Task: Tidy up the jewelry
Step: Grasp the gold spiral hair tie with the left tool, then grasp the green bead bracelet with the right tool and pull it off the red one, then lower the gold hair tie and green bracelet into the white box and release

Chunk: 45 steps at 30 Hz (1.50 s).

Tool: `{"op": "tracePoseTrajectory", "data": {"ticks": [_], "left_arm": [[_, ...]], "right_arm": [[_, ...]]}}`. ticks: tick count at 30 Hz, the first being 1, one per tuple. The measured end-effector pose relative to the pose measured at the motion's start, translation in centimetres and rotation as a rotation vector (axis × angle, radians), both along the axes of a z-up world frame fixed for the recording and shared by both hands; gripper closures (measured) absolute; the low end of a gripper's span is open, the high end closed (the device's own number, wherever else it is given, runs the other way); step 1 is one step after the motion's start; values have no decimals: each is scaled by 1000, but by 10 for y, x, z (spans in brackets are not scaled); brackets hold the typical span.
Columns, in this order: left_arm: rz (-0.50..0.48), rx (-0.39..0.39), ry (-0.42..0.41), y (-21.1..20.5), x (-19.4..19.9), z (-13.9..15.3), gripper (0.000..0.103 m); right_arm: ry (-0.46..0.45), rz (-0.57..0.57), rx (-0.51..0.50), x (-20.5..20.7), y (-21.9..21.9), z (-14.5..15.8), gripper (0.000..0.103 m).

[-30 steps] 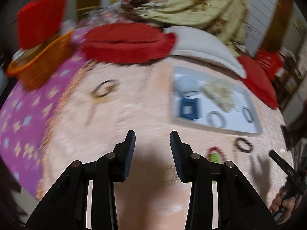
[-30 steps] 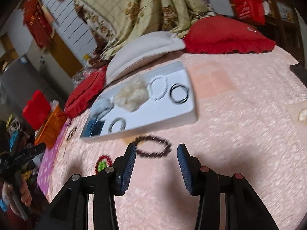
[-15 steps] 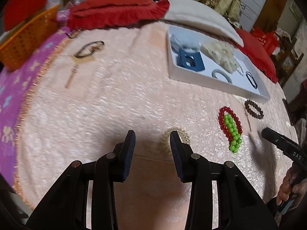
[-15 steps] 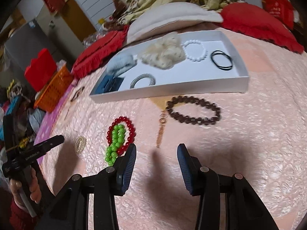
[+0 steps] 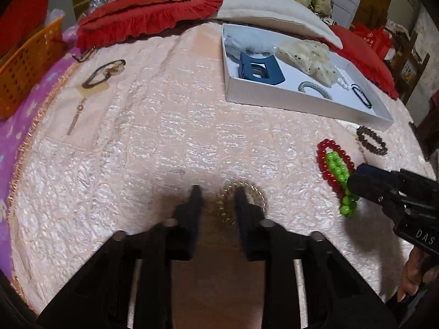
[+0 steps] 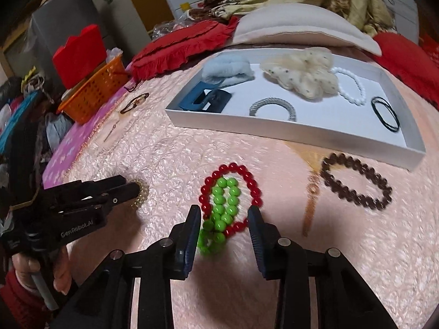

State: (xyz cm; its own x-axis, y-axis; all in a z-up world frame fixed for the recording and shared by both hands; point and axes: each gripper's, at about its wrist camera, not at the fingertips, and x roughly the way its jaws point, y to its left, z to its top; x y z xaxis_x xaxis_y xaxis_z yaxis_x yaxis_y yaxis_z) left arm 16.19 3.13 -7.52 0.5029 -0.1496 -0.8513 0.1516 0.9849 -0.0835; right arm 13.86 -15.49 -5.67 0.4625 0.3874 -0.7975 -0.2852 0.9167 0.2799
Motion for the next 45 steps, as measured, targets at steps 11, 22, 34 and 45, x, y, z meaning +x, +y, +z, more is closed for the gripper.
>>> {"op": "tracePoseTrajectory", "data": {"ticks": [11,22,34,45], "left_arm": [[15,14,-39,-2,-6,-1,87],[-2,-46,3,-4,-15,3,94],[-23,-151,-37,-7,-31,47,95],[-94,-152,-51,-49,24,80,94]], "right_arm": [[23,-2,-78,19,21,-10,75],[-6,6,-25,0,15,1,94],[-50,-51,97,-10,-16,40,94],[-122,-186,102,31,-75,79,94]]}}
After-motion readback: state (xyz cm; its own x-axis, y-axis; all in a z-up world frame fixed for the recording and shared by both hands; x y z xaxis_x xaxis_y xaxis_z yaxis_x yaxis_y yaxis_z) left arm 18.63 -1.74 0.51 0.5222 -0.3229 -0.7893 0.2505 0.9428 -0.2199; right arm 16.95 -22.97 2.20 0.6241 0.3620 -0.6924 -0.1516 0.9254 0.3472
